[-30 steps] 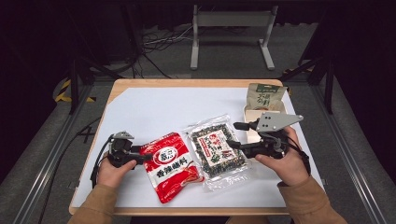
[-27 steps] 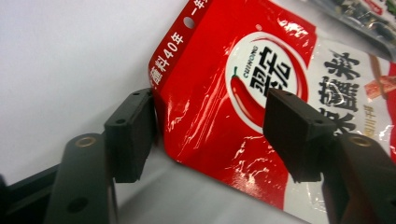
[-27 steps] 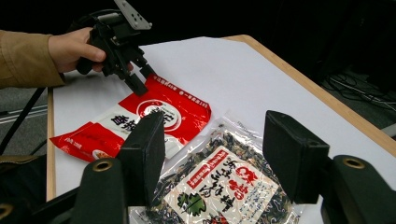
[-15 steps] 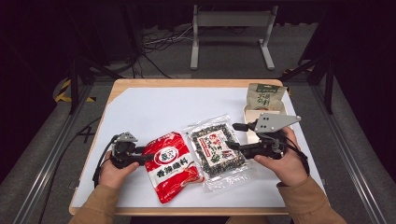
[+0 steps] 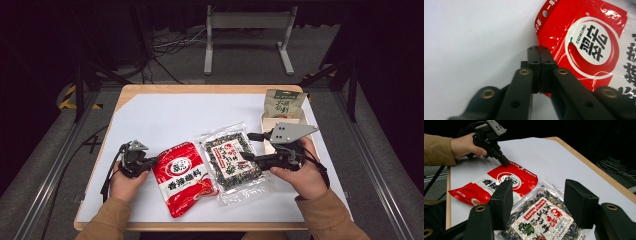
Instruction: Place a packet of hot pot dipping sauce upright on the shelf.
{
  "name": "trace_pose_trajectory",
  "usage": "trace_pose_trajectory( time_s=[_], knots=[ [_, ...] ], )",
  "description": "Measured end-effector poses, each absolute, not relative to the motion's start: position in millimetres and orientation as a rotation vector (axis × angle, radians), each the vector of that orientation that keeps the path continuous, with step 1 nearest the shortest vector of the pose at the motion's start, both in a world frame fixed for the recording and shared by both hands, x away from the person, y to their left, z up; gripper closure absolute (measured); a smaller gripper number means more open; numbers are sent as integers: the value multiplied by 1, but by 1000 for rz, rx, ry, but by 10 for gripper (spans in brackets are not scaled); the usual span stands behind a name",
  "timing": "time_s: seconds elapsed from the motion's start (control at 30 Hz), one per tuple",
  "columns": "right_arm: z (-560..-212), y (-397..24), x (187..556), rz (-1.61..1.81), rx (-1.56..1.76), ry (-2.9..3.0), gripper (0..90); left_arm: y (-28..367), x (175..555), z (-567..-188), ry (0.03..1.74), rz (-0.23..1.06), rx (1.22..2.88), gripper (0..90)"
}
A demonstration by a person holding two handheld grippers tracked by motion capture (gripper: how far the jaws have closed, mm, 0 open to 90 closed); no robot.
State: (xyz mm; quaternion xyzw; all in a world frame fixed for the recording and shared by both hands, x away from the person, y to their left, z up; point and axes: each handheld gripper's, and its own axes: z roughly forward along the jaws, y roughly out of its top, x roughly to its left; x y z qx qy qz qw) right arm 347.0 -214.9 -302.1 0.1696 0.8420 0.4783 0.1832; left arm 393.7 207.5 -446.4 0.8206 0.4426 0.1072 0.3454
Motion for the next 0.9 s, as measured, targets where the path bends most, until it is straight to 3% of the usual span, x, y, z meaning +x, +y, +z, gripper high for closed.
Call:
trace_pose_trajectory(
  time_s=[0.33,0.9],
  knots=[
    [-302,-218,346,1369,429,2339,503,215,386,-432,1103,285,2052,900],
    [-304,-214,350,1403,458,2415,445,225,353,-375,914,383,1934,900]
  ],
)
